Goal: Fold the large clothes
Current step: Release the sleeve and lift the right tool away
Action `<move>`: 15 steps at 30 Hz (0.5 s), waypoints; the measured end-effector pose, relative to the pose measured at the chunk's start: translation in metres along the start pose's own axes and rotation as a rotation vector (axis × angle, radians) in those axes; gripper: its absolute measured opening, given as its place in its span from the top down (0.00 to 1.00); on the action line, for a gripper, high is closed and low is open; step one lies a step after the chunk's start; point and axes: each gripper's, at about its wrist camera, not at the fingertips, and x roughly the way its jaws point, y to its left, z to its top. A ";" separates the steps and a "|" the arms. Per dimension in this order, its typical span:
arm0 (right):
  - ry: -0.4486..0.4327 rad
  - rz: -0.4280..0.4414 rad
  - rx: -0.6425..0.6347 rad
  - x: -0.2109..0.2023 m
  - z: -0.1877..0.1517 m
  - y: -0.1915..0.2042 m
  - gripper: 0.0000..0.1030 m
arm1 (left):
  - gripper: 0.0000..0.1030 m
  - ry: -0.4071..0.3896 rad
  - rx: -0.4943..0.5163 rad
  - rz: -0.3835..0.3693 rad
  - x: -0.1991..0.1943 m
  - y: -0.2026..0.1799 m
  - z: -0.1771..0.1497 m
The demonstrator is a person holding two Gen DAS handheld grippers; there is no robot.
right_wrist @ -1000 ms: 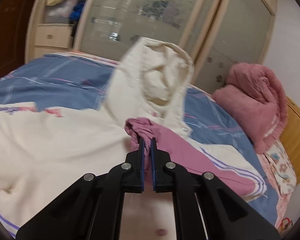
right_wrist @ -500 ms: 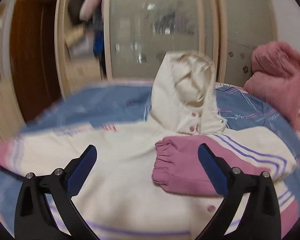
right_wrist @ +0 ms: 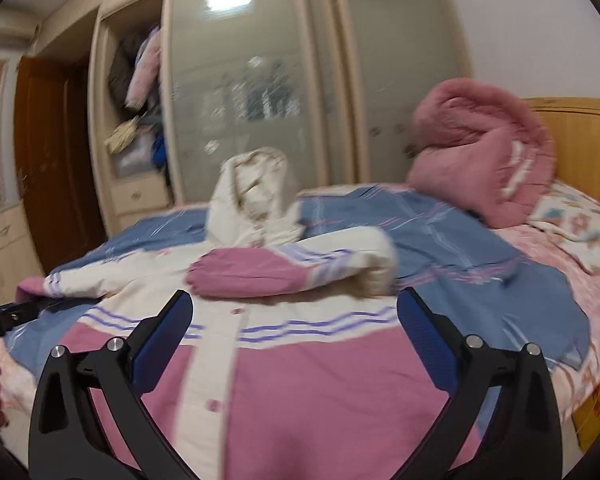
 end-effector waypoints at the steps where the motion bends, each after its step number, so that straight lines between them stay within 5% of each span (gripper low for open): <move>1: 0.025 0.019 0.008 0.002 0.000 -0.003 0.01 | 0.02 0.026 0.010 0.000 0.002 -0.002 -0.003; 7: 0.026 0.025 -0.082 -0.008 -0.008 -0.003 0.01 | 0.02 0.070 0.083 0.048 -0.001 -0.005 -0.023; 15: 0.048 0.049 -0.065 -0.019 -0.002 -0.019 0.01 | 0.02 -0.034 0.077 0.060 -0.031 -0.010 -0.025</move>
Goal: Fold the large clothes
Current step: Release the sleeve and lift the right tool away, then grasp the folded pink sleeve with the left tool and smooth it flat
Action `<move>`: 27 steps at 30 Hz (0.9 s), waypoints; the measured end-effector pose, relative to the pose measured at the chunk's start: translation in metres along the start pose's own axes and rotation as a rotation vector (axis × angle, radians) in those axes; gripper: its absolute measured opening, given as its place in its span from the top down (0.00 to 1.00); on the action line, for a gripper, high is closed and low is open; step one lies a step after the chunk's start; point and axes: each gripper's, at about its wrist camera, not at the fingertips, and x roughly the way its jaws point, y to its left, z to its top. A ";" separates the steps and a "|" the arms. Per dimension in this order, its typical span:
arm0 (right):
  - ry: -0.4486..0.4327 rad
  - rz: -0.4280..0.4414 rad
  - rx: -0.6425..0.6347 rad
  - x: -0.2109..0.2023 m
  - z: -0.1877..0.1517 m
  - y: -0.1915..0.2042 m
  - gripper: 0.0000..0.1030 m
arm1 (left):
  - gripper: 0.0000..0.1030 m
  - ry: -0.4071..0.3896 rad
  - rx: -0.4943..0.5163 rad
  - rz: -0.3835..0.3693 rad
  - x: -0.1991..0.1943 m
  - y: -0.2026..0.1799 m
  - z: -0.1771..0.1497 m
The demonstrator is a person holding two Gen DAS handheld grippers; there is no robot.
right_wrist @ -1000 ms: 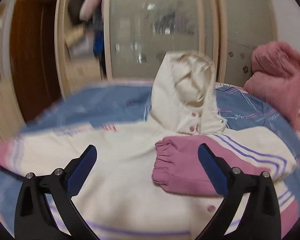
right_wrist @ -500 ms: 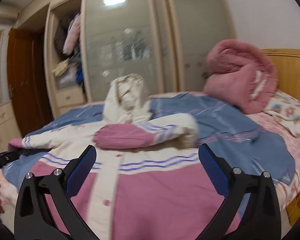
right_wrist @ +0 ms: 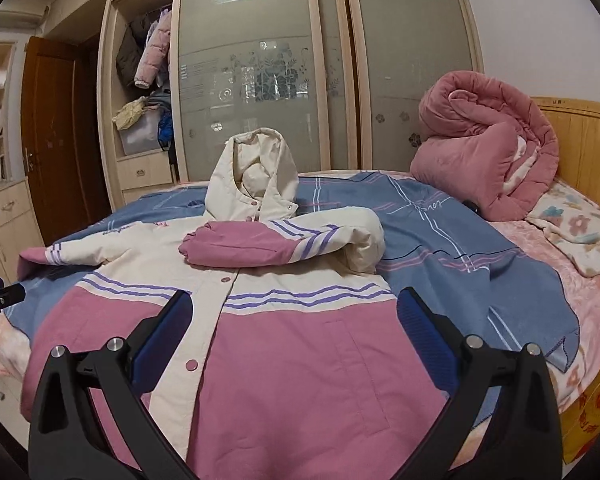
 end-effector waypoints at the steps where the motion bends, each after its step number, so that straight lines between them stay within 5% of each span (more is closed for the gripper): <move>1: 0.000 0.003 0.000 -0.002 0.001 -0.001 0.01 | 0.02 0.013 -0.003 -0.013 -0.001 -0.002 -0.002; 4: 0.001 0.010 0.016 -0.004 0.003 -0.009 0.01 | 0.02 0.052 -0.047 -0.086 0.000 -0.002 -0.009; 8: 0.013 0.018 0.043 -0.003 0.004 -0.019 0.01 | 0.02 0.120 -0.168 -0.271 0.013 0.006 0.007; 9: 0.013 0.019 0.052 -0.003 0.004 -0.021 0.01 | 0.02 0.149 -0.194 -0.343 0.023 0.006 0.019; 15: 0.037 0.033 0.100 0.003 0.001 -0.035 0.01 | 0.02 0.283 -0.295 -0.508 0.101 0.000 0.075; 19: 0.058 0.044 0.132 0.009 -0.002 -0.040 0.01 | 0.02 0.380 -0.327 -0.487 0.178 -0.012 0.107; 27: 0.104 0.064 0.139 0.026 -0.006 -0.036 0.01 | 0.21 0.489 -0.289 -0.341 0.307 -0.031 0.141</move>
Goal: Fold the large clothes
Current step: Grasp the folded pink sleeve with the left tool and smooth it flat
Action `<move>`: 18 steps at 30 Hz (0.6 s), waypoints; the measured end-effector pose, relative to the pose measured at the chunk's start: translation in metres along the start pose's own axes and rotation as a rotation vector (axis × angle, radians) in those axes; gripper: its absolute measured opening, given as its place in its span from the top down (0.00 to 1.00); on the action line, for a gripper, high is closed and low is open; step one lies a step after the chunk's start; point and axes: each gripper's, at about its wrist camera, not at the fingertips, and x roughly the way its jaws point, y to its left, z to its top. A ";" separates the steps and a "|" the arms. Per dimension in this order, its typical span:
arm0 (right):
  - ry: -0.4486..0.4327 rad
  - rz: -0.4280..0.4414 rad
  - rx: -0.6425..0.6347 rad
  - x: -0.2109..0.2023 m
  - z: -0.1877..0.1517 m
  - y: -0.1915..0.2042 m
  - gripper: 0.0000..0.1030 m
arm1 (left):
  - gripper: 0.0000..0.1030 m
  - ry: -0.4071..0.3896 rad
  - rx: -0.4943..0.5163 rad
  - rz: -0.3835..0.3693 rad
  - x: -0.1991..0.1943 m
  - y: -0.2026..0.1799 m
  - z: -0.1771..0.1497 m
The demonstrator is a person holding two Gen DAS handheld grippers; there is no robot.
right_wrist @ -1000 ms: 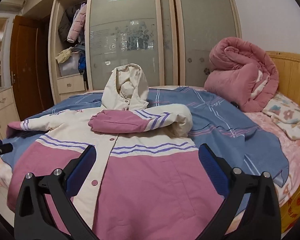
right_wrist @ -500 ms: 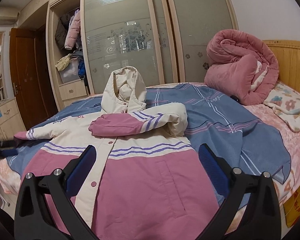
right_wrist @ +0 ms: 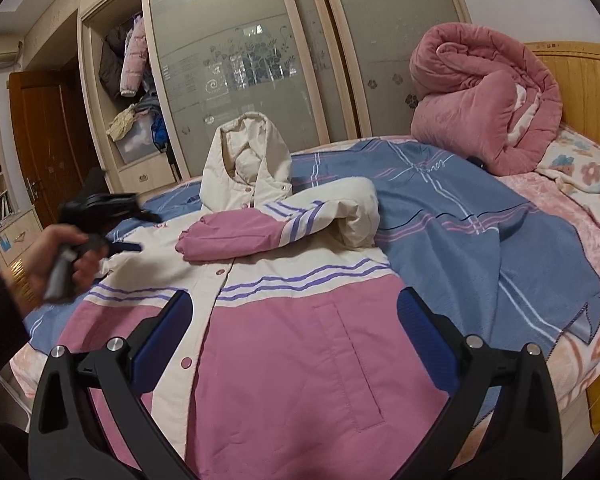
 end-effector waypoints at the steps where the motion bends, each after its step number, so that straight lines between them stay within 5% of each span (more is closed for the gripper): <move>1: 0.003 0.004 -0.002 0.002 0.000 0.001 0.01 | 0.23 0.009 0.015 0.018 0.008 -0.002 0.005; 6: 0.013 0.007 -0.005 0.010 0.003 0.004 0.01 | 0.28 0.062 0.086 0.048 0.050 -0.022 0.021; 9: 0.026 0.001 -0.002 0.016 0.003 0.004 0.01 | 0.51 0.123 0.146 0.111 0.075 -0.036 0.020; 10: 0.029 0.000 -0.001 0.018 0.003 0.004 0.01 | 0.68 0.114 0.156 0.129 0.077 -0.038 0.019; 12: 0.034 -0.002 -0.001 0.021 0.003 0.005 0.01 | 0.74 0.072 0.184 0.132 0.072 -0.043 0.021; 13: 0.034 -0.003 -0.001 0.022 0.004 0.005 0.01 | 0.85 0.058 0.210 0.129 0.069 -0.046 0.023; 18: 0.049 -0.003 0.008 0.029 0.003 0.008 0.01 | 0.91 -0.043 0.358 0.203 0.034 -0.071 0.036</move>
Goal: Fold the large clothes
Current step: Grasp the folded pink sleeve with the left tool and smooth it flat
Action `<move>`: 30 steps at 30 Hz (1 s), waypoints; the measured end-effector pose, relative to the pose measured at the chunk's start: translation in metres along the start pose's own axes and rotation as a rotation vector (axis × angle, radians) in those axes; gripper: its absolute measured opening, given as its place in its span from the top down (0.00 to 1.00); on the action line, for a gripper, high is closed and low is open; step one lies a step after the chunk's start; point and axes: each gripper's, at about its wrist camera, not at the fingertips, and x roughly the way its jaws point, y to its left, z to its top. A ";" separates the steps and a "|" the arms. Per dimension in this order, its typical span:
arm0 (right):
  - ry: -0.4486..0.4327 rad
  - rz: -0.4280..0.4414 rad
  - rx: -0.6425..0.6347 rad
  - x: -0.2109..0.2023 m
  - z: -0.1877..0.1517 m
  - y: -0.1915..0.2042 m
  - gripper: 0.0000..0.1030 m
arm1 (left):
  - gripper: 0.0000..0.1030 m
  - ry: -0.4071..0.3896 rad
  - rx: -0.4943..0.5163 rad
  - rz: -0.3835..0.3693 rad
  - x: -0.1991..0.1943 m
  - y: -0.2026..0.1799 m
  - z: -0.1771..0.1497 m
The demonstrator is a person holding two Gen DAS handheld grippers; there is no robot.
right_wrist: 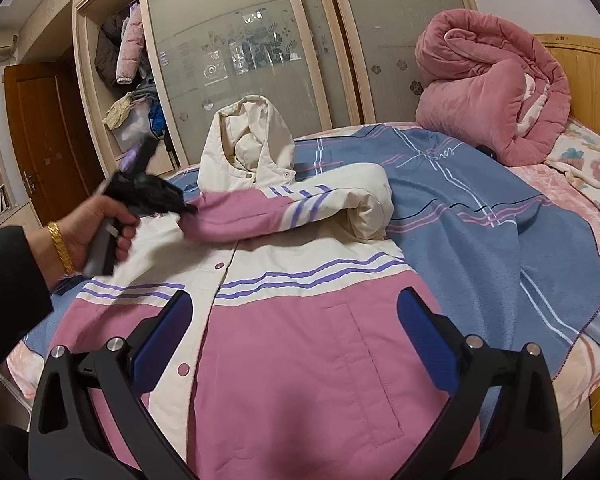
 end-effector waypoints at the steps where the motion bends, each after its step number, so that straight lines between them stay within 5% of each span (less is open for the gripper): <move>1: 0.002 0.002 0.001 0.001 0.000 0.001 0.01 | 0.91 -0.021 0.033 0.036 -0.009 -0.001 0.004; 8: 0.023 0.015 -0.014 0.012 0.000 0.011 0.01 | 0.91 -0.116 0.134 0.256 -0.064 0.022 0.016; 16: 0.050 0.023 -0.045 0.023 -0.003 0.023 0.01 | 0.86 0.041 0.086 0.310 -0.018 0.071 -0.036; 19: 0.060 0.022 -0.051 0.025 -0.005 0.023 0.01 | 0.66 0.059 0.065 0.345 -0.001 0.078 -0.054; 21: 0.063 0.019 -0.047 0.027 -0.004 0.021 0.01 | 0.40 0.055 0.051 0.394 0.004 0.083 -0.060; 22: 0.064 0.019 -0.044 0.027 -0.004 0.021 0.01 | 0.13 0.035 0.051 0.439 0.003 0.084 -0.062; 23: 0.065 0.021 -0.039 0.027 -0.003 0.020 0.01 | 0.02 -0.010 0.062 0.501 -0.003 0.086 -0.063; 26: 0.058 0.021 -0.040 0.027 -0.002 0.022 0.01 | 0.02 -0.082 0.073 0.500 -0.027 0.092 -0.068; 30: 0.062 0.019 -0.058 0.027 -0.003 0.028 0.01 | 0.02 -0.249 -0.012 0.445 -0.109 0.094 -0.098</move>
